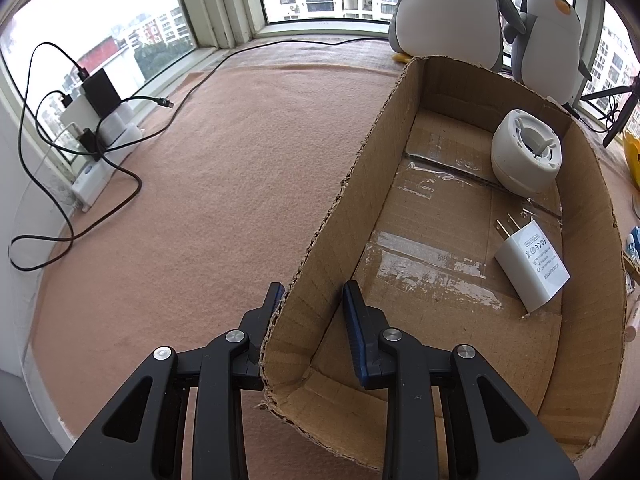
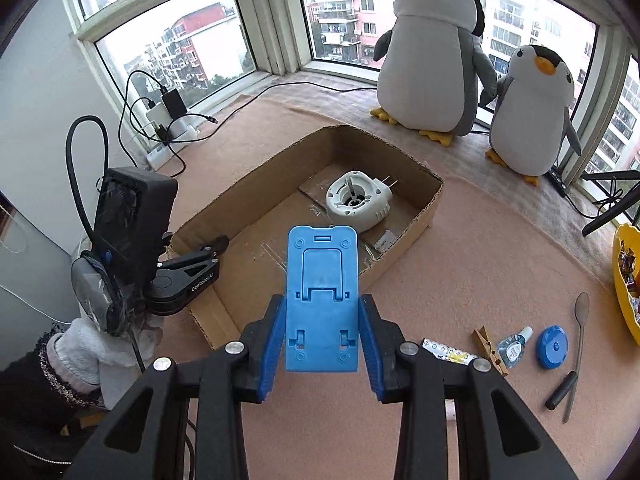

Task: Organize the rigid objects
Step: 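Carry the blue phone stand into the box and release it, then move the right gripper back to the wooden clothespin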

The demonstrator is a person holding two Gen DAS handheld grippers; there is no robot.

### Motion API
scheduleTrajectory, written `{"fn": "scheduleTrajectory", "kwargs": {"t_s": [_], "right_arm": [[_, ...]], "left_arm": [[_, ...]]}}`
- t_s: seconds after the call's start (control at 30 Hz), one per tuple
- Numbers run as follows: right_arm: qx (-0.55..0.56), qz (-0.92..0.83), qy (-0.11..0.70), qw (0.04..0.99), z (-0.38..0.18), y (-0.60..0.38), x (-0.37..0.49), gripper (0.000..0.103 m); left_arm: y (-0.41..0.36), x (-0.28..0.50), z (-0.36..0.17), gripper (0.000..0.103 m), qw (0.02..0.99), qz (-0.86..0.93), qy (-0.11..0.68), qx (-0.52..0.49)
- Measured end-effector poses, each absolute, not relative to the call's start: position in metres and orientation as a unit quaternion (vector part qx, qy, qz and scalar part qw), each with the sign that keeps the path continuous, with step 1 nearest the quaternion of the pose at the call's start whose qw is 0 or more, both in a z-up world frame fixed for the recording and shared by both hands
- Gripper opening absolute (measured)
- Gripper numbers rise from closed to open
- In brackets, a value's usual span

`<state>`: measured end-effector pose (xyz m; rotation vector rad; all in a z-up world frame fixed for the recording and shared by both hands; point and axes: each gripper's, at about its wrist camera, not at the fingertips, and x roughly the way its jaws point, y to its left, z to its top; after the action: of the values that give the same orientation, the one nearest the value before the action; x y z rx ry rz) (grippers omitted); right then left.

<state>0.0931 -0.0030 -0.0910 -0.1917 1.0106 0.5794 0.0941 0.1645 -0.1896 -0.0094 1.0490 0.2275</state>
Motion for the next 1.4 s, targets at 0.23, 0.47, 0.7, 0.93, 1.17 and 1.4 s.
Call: {"fn": "scheduleTrajectory", "kwargs": {"t_s": [0.23,0.47,0.7,0.93,1.17,1.4], "right_arm": [[-0.096,0.297,0.484,0.818,-0.106,0.032,0.094,0.033],[-0.102,0.304,0.494,0.808,-0.123,0.054,0.097,0.032],[-0.107,0.303,0.502,0.803,-0.132,0.060,0.101,0.032],[-0.116,0.307,0.504,0.799,-0.135,0.064,0.100,0.033],[-0.116,0.304,0.499,0.803,-0.132,0.063,0.098,0.041],[-0.107,0.300,0.499,0.806,-0.129,0.057,0.098,0.041]], "left_arm": [[0.166,0.094,-0.189,0.027,0.860,0.106,0.500,-0.010],[0.167,0.094,-0.189,0.027,0.860,0.106,0.499,-0.013],[0.167,0.094,-0.189,0.027,0.860,0.106,0.500,-0.014],[0.167,0.094,-0.189,0.027,0.860,0.106,0.500,-0.014],[0.168,0.094,-0.189,0.027,0.860,0.106,0.499,-0.014],[0.168,0.094,-0.189,0.027,0.860,0.106,0.499,-0.013]]}}
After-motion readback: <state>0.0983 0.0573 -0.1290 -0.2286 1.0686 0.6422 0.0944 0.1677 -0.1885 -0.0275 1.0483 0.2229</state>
